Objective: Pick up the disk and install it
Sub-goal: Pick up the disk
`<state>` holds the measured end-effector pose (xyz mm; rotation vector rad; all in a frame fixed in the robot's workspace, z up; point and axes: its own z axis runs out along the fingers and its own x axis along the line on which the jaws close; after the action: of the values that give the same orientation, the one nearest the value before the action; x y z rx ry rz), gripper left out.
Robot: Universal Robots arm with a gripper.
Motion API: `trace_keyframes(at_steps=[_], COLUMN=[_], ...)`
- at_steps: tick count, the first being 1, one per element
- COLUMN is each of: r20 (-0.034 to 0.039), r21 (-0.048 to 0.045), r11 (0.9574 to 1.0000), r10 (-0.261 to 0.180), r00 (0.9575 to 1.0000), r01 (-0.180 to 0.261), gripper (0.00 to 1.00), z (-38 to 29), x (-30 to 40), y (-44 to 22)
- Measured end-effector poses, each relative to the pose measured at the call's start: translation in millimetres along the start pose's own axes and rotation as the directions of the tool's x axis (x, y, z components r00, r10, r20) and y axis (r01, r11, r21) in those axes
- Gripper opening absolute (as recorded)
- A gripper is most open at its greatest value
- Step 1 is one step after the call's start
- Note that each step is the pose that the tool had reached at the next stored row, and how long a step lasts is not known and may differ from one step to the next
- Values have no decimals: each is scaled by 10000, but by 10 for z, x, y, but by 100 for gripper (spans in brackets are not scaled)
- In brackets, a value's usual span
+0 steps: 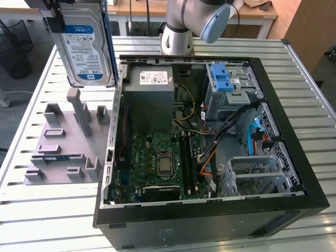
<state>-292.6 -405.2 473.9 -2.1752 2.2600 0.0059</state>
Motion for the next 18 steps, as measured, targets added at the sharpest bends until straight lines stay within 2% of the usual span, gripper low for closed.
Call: trace_keyframes(at_steps=[18], r20=[-1], r21=[-23], r11=[10000], r10=[26], r00=[10000], r01=[-26], gripper=[36], z=[0], x=[53], y=[-270])
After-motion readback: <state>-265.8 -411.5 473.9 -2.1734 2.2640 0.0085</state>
